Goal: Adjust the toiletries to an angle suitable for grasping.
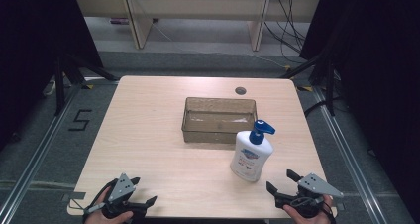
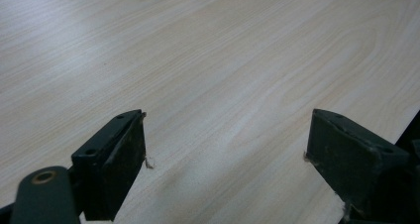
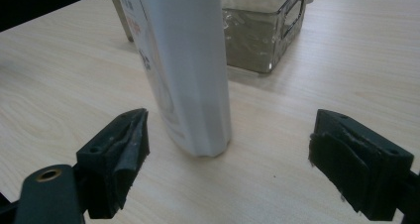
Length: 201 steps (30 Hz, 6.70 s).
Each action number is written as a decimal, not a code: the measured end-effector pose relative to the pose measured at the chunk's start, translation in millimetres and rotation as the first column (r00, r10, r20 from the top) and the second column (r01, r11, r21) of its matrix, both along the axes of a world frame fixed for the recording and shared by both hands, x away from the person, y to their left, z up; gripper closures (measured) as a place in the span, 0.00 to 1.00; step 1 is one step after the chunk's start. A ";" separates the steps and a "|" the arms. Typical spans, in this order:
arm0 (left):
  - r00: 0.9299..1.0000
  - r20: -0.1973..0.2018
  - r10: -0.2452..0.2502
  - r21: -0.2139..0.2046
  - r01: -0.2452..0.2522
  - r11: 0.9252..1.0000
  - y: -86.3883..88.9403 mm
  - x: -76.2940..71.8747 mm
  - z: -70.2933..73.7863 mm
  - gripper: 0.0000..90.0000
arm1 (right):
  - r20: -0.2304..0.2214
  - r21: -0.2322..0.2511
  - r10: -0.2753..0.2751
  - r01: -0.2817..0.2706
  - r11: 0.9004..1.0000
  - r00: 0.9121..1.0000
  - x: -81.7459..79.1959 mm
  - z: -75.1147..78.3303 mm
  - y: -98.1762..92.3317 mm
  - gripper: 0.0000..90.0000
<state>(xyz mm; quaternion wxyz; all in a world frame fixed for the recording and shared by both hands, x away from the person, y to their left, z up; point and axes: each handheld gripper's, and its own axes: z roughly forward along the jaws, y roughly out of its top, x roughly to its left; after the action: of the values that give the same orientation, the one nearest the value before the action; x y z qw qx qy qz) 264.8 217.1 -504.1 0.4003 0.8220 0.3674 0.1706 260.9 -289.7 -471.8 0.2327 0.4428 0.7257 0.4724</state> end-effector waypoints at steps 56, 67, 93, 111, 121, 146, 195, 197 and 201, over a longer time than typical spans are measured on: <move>1.000 0.000 0.006 0.006 -0.006 1.000 -1.5 -0.3 -0.8 0.16 | 0.095 0.116 0.047 -0.058 0.992 0.994 -11.3 31.2 6.8 0.25; 1.000 -0.001 0.009 0.005 -0.009 1.000 -1.6 -0.2 -0.9 0.16 | 0.111 0.120 0.061 -0.074 0.990 0.992 -13.3 41.3 8.8 0.24; 1.000 0.011 0.006 0.028 -0.006 1.000 -0.8 2.2 -2.0 0.16 | 0.170 0.062 0.077 -0.088 0.994 0.982 -1.1 68.4 13.5 0.23; 1.000 0.009 0.010 0.006 -0.010 1.000 -1.3 1.4 -2.0 0.16 | 0.181 0.087 0.114 -0.131 0.988 0.977 12.1 108.0 18.4 0.22; 1.000 0.000 0.003 0.002 -0.003 1.000 -0.9 1.7 -1.6 0.16 | 0.202 0.047 0.147 -0.160 0.986 0.968 26.5 116.5 33.7 0.23; 1.000 0.004 -0.002 0.014 0.002 1.000 0.0 1.9 -1.0 0.16 | 0.239 0.036 0.198 -0.213 0.976 0.951 56.7 118.1 56.4 0.35; 1.000 -0.015 -0.013 0.025 0.013 1.000 -6.4 6.4 -0.9 0.17 | 0.282 0.097 0.220 -0.256 0.962 0.934 68.9 107.3 59.3 0.67; 1.000 -0.016 -0.006 -0.019 0.005 1.000 -8.1 5.5 -1.9 0.16 | 0.279 0.094 0.224 -0.259 0.961 0.934 69.0 107.5 59.5 0.67; 1.000 -0.009 -0.002 -0.013 0.002 1.000 -6.3 3.9 -1.1 0.16 | 0.306 0.061 0.214 -0.243 0.968 0.928 69.1 109.2 60.5 0.67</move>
<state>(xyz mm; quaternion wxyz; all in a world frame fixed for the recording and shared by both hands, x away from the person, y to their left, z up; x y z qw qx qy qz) 268.7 210.9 -505.2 0.4043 0.8205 0.3694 0.1640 330.0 -229.2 -362.6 0.2606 0.2900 0.7052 0.5923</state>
